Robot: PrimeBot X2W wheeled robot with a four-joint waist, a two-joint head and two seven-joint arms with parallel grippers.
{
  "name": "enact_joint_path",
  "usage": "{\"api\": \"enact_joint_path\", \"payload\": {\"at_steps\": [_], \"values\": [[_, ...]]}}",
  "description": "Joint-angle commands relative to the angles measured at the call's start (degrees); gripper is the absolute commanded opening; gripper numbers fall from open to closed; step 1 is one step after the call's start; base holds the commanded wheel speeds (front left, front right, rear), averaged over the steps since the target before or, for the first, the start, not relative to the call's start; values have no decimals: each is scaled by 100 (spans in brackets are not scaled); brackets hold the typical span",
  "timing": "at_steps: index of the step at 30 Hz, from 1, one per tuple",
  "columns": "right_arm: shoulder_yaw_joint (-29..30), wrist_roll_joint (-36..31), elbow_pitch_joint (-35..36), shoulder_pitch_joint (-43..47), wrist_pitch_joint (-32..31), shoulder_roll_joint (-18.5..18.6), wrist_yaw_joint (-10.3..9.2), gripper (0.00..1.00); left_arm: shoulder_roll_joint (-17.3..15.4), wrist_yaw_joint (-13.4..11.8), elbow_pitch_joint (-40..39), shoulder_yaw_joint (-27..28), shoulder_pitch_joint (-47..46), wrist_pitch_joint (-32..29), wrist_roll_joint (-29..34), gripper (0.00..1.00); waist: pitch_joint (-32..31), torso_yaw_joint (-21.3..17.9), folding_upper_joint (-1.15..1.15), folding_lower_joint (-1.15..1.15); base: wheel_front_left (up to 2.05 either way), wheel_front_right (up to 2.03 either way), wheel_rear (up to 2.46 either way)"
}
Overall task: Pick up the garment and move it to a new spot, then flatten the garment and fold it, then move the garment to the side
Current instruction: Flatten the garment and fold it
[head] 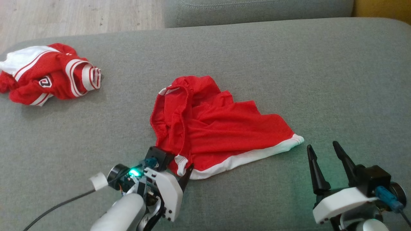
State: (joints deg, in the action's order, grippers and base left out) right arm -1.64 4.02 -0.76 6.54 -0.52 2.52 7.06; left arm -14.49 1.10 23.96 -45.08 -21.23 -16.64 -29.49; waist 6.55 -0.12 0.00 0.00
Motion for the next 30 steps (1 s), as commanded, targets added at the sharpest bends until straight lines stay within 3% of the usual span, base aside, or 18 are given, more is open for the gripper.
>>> {"api": "enact_joint_path", "payload": {"at_steps": [1,2,3,5,6,9,14,17,18,20,23,24,25,26,30], "values": [[-173,-36,153,-225,11,36,43,100,-95,10,-115,111,-145,40,28,95,-8,6,0,0,0,0,0],[-182,-36,148,-225,13,36,43,100,-82,6,-109,105,-135,53,21,82,-12,7,0,0,0,0,0],[-182,-36,148,-225,13,36,43,100,-82,6,-109,105,-135,53,21,82,-12,7,0,0,0,0,0],[-200,-37,144,-226,17,36,43,100,-56,5,-105,94,-120,86,6,53,-16,4,0,0,0,0,0],[-206,-39,142,-228,18,36,43,100,-47,2,-100,89,-115,102,3,44,-18,0,0,0,0,0,0],[-213,-52,130,-237,24,36,43,100,-30,-3,-76,81,-118,164,0,31,-12,-15,0,0,0,0,0],[-214,-59,115,-251,20,36,43,100,6,-4,32,36,-166,220,25,36,16,-38,0,0,0,0,0],[-211,-61,90,-259,24,36,43,100,44,10,108,-20,-217,213,52,49,32,-45,0,0,0,0,0],[-211,-62,83,-265,24,36,43,100,54,15,139,-39,-238,214,65,59,35,-49,0,0,0,0,0],[-208,-62,69,-277,27,36,43,100,66,18,200,-77,-280,212,99,58,41,-57,0,0,0,0,0],[-207,-59,47,-295,40,36,43,100,90,26,292,-108,-332,219,111,37,43,-67,0,0,0,0,0],[-204,-56,38,-299,46,36,43,100,97,29,316,-111,-344,230,110,26,42,-69,0,0,0,0,0],[-201,-51,29,-304,53,36,43,100,102,30,336,-114,-356,249,110,7,41,-69,0,0,0,0,0],[-196,-48,20,-306,58,36,43,100,107,30,353,-116,-365,273,112,0,38,-68,0,0,0,0,0],[-158,-49,-38,-316,54,36,43,100,87,-14,322,-61,-356,521,114,0,31,-48,0,0,0,0,0]]}}
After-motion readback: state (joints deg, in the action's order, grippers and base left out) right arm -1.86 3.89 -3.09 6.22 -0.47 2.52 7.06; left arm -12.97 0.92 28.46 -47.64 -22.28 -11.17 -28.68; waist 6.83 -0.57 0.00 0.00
